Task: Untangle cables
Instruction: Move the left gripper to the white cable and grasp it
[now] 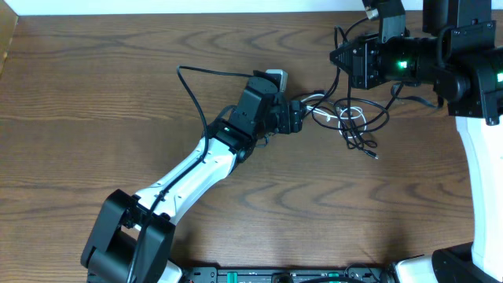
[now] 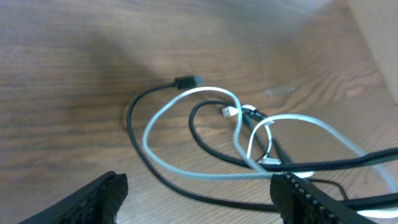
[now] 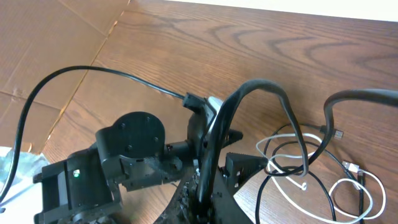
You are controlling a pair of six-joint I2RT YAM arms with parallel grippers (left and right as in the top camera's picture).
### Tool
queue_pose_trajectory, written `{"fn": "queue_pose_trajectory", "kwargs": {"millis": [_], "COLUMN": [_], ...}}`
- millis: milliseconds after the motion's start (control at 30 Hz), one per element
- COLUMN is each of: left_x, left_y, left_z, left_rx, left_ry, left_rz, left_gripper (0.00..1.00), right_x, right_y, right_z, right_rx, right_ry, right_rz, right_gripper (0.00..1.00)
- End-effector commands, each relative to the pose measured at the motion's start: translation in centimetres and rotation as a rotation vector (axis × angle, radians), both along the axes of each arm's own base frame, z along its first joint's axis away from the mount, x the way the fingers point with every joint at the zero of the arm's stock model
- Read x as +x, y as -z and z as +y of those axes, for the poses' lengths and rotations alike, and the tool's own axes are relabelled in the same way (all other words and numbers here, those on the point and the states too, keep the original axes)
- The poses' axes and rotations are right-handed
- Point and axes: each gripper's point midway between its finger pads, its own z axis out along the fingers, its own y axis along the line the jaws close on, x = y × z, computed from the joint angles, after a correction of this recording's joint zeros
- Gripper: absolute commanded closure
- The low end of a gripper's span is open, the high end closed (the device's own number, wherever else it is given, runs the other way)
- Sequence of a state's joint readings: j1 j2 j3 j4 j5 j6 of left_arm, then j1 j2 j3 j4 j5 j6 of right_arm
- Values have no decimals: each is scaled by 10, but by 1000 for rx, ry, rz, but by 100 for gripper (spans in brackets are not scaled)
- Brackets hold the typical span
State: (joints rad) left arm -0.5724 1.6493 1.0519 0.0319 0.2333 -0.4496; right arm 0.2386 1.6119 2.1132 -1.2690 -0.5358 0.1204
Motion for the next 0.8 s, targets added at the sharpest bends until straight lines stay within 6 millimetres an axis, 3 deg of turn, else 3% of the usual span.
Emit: {"fn": "queue_pose_trajectory", "kwargs": {"millis": [0,233,467,767], "left_x": [5,3,-2,-11], "left_y": [-5,-7,5,7], "left_z": [-2,-6,-3,-9], "left_rx": [-65,-87,-253,-389], "left_ry": [-56,-39,-251,-353], "left_rz": [22,28,272,458], "left_gripper": [16,9,10,10], "right_x": [-4,-8,-9,-9], "right_y": [-6,-8,-8,-8], "right_z": [3,6,6,6], "right_rx": [6,13,7,2], "right_ry": [-31,-69,-80,-86], "right_rz": [-27,-35,-44,-51], "right_gripper": [99,99,99,99]}}
